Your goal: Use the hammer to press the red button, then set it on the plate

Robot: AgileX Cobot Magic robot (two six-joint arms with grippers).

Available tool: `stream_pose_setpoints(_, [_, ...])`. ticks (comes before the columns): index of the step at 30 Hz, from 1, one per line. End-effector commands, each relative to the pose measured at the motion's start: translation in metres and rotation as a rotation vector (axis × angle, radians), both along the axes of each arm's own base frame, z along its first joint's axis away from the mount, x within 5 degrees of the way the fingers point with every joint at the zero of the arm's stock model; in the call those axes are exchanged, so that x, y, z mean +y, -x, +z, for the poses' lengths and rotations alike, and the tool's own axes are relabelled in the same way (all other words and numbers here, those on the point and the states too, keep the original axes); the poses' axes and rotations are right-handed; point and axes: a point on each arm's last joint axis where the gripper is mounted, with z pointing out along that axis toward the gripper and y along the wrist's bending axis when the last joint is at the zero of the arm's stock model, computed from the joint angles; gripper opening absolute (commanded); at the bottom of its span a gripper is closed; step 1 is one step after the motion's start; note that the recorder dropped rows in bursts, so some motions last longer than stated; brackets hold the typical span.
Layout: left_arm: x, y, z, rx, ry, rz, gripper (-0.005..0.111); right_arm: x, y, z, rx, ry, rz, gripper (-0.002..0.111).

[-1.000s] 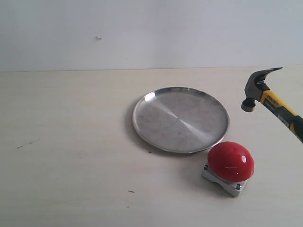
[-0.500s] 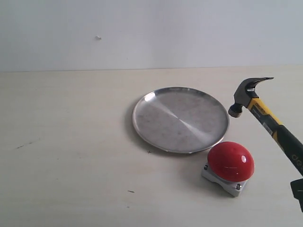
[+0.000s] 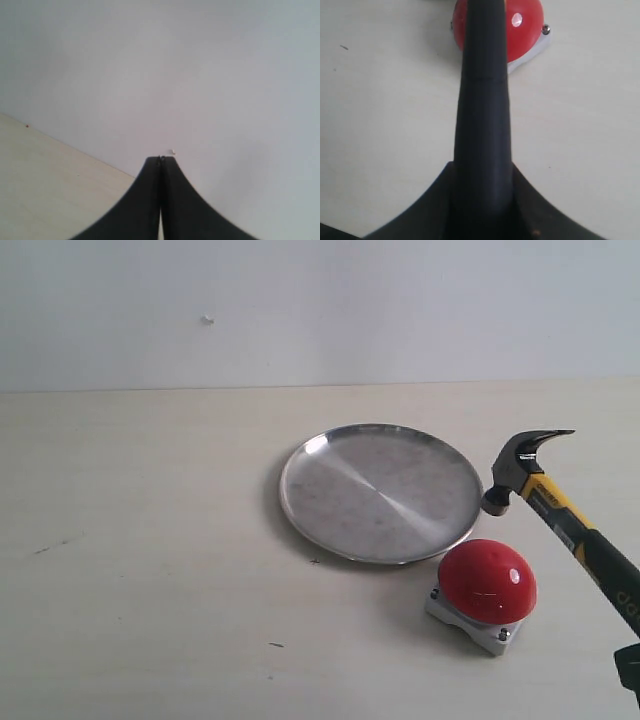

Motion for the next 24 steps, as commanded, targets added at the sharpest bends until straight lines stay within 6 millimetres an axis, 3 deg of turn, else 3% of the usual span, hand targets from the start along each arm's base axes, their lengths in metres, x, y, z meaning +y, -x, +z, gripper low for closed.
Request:
stream_pose_setpoints(1, [0.001,0.000,-0.001,0.000,0.000,0.006,0.000,-0.002,-0.009,0.009,-0.149,0.016,0.005,0.000])
stream_pose_setpoints(9, [0.001,0.000,-0.001,0.000,0.000,0.006,0.000,-0.018,-0.026,0.037,-0.099,0.363,0.077,0.000])
stream_pose_setpoints(17, [0.001,0.000,-0.001,0.000,0.000,0.006,0.000,-0.015,-0.026,0.041,-0.144,0.416,0.244,0.000])
stream_pose_setpoints(24, [0.001,0.000,-0.001,0.000,0.000,0.006,0.000,-0.014,-0.007,0.046,-0.141,0.360,0.323,0.000])
